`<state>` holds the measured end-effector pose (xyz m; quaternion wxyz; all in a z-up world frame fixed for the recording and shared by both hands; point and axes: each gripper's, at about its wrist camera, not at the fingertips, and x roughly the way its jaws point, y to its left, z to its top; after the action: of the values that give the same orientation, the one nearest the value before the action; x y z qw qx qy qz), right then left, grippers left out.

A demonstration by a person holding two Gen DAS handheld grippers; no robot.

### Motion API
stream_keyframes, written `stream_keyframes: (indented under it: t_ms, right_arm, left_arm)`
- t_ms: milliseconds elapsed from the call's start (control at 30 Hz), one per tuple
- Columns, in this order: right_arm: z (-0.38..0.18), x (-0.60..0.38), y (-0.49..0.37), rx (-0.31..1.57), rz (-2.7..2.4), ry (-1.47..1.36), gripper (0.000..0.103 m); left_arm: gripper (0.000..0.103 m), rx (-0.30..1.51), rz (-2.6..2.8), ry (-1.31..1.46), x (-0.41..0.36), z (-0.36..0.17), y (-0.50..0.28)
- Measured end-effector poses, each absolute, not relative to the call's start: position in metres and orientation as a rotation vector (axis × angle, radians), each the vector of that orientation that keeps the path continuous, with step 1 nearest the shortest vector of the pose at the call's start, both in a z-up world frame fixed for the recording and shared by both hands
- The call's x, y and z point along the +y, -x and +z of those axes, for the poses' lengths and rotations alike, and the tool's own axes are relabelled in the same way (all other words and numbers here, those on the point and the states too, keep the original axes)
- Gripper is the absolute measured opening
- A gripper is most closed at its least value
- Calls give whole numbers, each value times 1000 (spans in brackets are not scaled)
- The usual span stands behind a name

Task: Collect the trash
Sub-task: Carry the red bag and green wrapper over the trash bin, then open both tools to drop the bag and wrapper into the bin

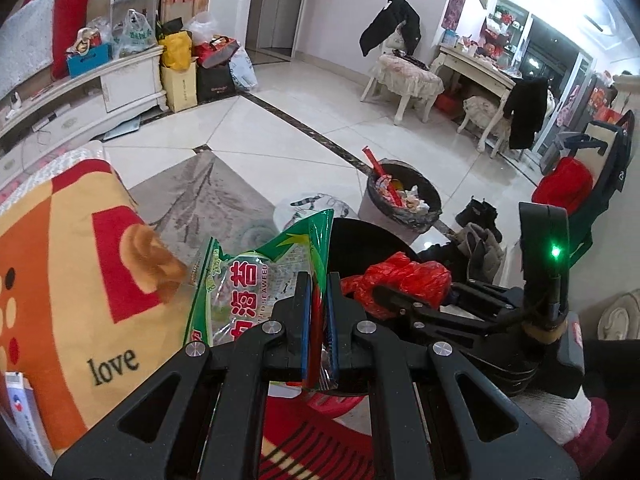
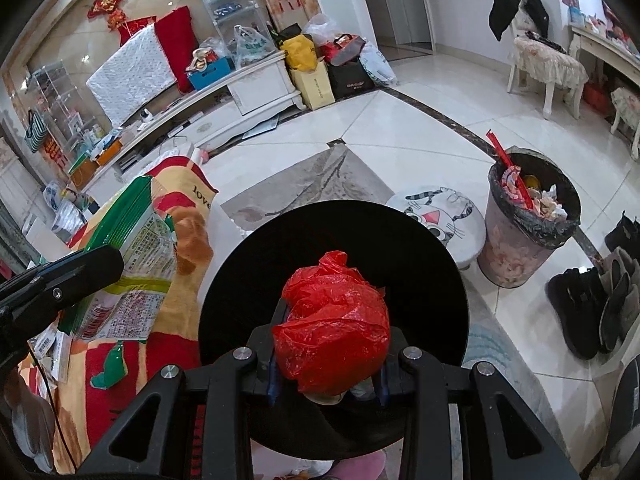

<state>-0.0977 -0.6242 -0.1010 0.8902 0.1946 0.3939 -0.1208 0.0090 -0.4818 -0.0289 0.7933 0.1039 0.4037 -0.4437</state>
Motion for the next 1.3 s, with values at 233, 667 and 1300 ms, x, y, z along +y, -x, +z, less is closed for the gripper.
stream_keyframes:
  t_ms: [233,667,1300]
  right_arm:
    - [-106,-627,95,833,-290,-384,51]
    - [-117,-636,99,847,-328,-418,61]
    - [-98,-646,114,807,-411,-389,61]
  left_arm:
    - [15,881,-1053,-162,-492,-34,-10]
    - [46,942,-1020,-121,-471,-43,-25]
    - [61,958,-1080,-71,-461,-35,-23]
